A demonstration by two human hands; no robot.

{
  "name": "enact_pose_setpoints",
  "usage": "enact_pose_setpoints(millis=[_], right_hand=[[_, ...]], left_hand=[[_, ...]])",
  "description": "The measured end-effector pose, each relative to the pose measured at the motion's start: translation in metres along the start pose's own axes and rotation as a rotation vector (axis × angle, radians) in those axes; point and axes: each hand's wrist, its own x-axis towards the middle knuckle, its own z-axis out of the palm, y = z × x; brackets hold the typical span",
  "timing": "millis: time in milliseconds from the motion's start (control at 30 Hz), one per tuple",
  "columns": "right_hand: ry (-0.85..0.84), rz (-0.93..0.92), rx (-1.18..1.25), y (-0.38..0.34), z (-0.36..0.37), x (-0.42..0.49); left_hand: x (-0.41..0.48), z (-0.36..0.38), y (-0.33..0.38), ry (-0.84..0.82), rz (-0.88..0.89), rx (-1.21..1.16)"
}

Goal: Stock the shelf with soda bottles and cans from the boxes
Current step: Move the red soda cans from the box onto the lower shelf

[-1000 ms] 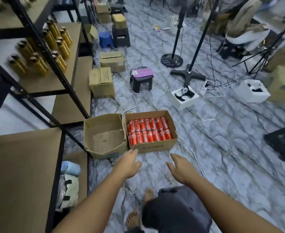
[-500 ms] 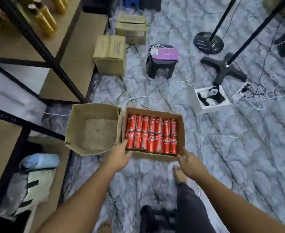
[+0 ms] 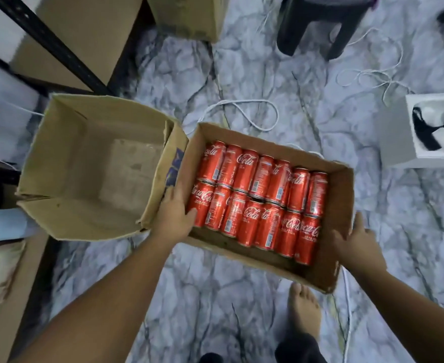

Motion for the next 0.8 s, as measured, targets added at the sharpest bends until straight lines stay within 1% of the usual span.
enact_pose_setpoints(millis=[100,233,333,433,600,800], right_hand=[[-0.013,-0.004,0.005,0.021,0.025,0.027],[0.058,-0.036,0.050,0.032,0.042,0.035],[0.077,-0.073,0.102,0.044,0.053,0.041],[0.069,-0.087,0.086,0.057,0.061,0.049],[0.079,-0.130,0.105,0.070,0.065,0.050],[0.102,-0.182,0.092,0.081,0.067,0.053]], left_hand=[[0.026,0.027,-0.015,0.055,-0.044,-0.037],[0.048,0.047,-0.020,0.131,-0.072,-0.047],[0.059,0.051,-0.024,0.205,-0.067,-0.020],[0.070,0.050,-0.028,0.217,-0.082,-0.081],[0.075,0.052,-0.033,0.311,-0.014,0.000],[0.065,0.051,-0.028,0.322,0.043,0.063]])
